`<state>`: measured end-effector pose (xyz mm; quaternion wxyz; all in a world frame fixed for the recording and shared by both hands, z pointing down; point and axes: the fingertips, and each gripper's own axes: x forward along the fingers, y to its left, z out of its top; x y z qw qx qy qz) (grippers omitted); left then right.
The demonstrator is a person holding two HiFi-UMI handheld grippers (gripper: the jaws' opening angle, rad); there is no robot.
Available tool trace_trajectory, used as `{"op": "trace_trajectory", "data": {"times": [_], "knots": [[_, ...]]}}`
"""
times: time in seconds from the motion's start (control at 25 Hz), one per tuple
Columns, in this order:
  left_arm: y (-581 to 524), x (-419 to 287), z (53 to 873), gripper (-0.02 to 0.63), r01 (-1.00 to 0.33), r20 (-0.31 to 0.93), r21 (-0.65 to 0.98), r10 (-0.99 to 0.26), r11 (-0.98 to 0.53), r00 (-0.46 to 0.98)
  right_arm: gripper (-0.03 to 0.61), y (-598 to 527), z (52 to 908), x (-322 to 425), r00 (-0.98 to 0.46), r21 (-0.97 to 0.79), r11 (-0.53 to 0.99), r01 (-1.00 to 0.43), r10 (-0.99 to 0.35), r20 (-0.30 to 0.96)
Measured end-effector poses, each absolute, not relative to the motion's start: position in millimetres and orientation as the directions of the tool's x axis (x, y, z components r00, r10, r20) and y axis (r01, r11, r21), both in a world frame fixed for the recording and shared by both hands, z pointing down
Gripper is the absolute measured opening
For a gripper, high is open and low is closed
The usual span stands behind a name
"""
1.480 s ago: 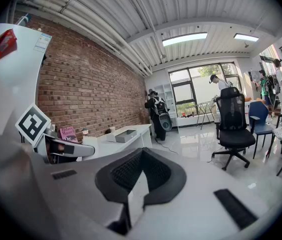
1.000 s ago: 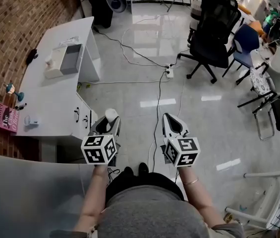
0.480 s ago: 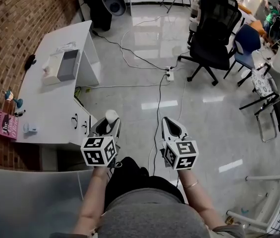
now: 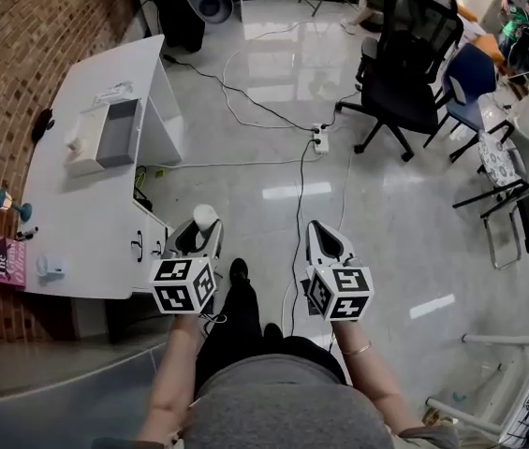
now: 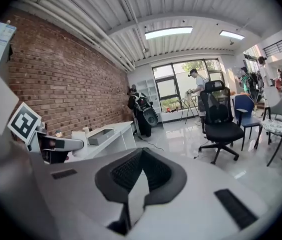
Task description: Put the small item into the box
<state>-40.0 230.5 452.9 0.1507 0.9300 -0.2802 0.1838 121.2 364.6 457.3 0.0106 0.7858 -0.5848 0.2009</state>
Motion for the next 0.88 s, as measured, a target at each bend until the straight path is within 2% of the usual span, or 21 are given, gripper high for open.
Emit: {"op": "trace_trajectory", "data": {"times": [0.32, 0.52, 0.88], "knots": [[129, -29, 456, 0.175, -0.599, 0.427, 0.214, -0.477, -0.772, 0.768, 0.006, 259, 450, 141, 0.23, -0.204, -0.312, -0.928, -0.91, 0.345], [76, -25, 451, 0.175, -0.599, 0.439, 0.183, -0.48, -0.78, 0.759, 0.008, 200, 445, 147, 0.228, -0.191, -0.307, -0.932, -0.909, 0.35], [11, -26, 437, 0.175, -0.593, 0.397, 0.226, -0.483, -0.773, 0.78, 0.008, 118, 444, 140, 0.178, -0.198, -0.258, -0.946, -0.92, 0.351]]}}
